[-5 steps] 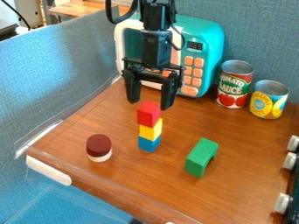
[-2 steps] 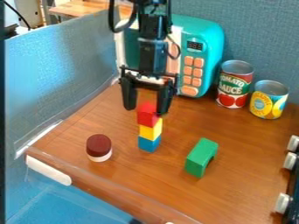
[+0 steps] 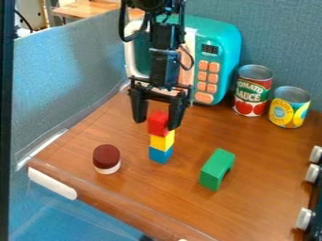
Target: Remove the red cube and put it on top of the green arch
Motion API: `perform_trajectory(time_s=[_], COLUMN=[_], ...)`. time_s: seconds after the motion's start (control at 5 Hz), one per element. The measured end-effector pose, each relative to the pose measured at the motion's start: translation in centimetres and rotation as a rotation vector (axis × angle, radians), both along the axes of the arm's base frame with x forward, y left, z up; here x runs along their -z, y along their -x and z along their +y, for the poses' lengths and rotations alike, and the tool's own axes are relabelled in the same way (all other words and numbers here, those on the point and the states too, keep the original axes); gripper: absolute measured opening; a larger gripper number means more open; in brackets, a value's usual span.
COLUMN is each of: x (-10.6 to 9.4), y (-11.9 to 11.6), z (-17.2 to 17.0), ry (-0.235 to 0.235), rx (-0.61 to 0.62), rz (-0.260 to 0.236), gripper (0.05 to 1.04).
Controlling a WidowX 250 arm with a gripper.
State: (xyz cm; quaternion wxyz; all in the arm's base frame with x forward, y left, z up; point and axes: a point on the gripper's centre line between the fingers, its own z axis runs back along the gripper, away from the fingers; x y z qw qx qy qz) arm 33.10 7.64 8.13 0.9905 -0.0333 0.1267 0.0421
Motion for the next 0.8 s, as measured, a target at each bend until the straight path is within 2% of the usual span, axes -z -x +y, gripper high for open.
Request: perform_trajectory(time_s=[0.2, 0.4, 0.6, 0.8], x=[0.05, 0.02, 0.07, -0.26], y=[-0.18, -0.28, -0.28, -0.62], z=[0.05, 0.05, 0.05, -0.69], ry=[0.0, -0.001, -0.001, -0.007], rx=[-0.001, -0.003, -0.008, 0.01], rz=[-0.013, -0.02, -0.019, -0.038], gripper=[0.682, 0.574, 0.574, 0.574])
